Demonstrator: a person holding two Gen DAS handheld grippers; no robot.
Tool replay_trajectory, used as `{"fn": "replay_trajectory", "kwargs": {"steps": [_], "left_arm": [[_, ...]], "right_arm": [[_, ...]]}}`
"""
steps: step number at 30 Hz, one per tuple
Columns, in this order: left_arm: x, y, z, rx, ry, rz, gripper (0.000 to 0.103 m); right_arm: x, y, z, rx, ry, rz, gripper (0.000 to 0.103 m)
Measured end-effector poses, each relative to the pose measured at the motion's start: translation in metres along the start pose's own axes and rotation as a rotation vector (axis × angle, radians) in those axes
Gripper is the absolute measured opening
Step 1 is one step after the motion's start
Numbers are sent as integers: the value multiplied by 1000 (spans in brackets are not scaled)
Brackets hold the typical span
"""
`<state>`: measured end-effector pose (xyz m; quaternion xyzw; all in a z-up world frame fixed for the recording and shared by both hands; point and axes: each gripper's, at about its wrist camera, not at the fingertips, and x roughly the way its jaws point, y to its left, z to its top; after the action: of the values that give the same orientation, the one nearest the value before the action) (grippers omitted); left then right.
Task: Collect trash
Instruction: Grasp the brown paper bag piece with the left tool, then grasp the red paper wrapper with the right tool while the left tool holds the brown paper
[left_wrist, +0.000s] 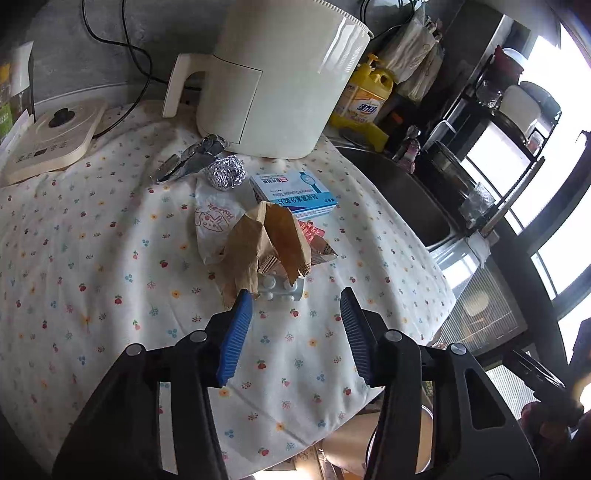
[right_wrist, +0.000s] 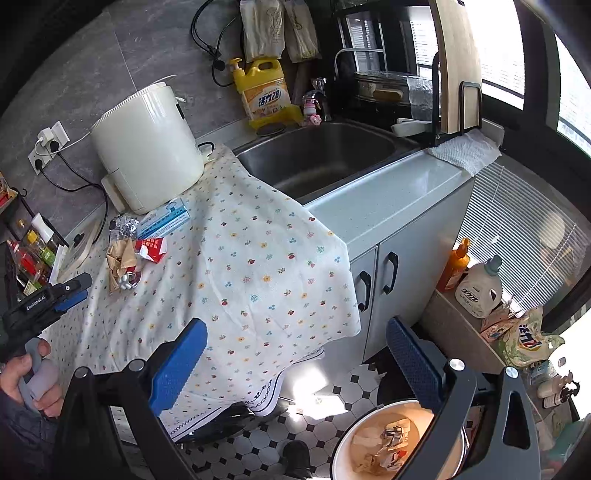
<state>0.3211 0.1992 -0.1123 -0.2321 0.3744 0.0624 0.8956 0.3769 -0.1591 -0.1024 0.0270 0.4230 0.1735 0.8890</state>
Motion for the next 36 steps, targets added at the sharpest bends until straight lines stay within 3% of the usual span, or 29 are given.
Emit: {"fn": "replay_trajectory", "kwargs": {"steps": [6, 13, 17, 20, 26, 33, 36], "left_arm": [[22, 21, 26, -1, 21, -13, 44], [62, 31, 49, 21, 84, 4, 43], [71, 31, 58, 44, 91, -13, 26], [63, 29, 66, 58, 51, -40, 18], [31, 29, 79, 83, -20, -75, 17], [-8, 74, 66, 2, -56, 26, 17], [-26, 101, 56, -50, -67, 81, 17]], "right_arm": [[14, 27, 7, -3, 1, -4, 95], [30, 28, 15, 42, 18, -35, 95], [40, 35, 24, 45, 19, -41, 95], [47, 47, 31, 25, 19, -27, 95], [74, 85, 43, -49, 38, 48, 95], [107, 146, 55, -162, 72, 187, 86], [121, 169, 59, -202, 83, 206, 84]]}}
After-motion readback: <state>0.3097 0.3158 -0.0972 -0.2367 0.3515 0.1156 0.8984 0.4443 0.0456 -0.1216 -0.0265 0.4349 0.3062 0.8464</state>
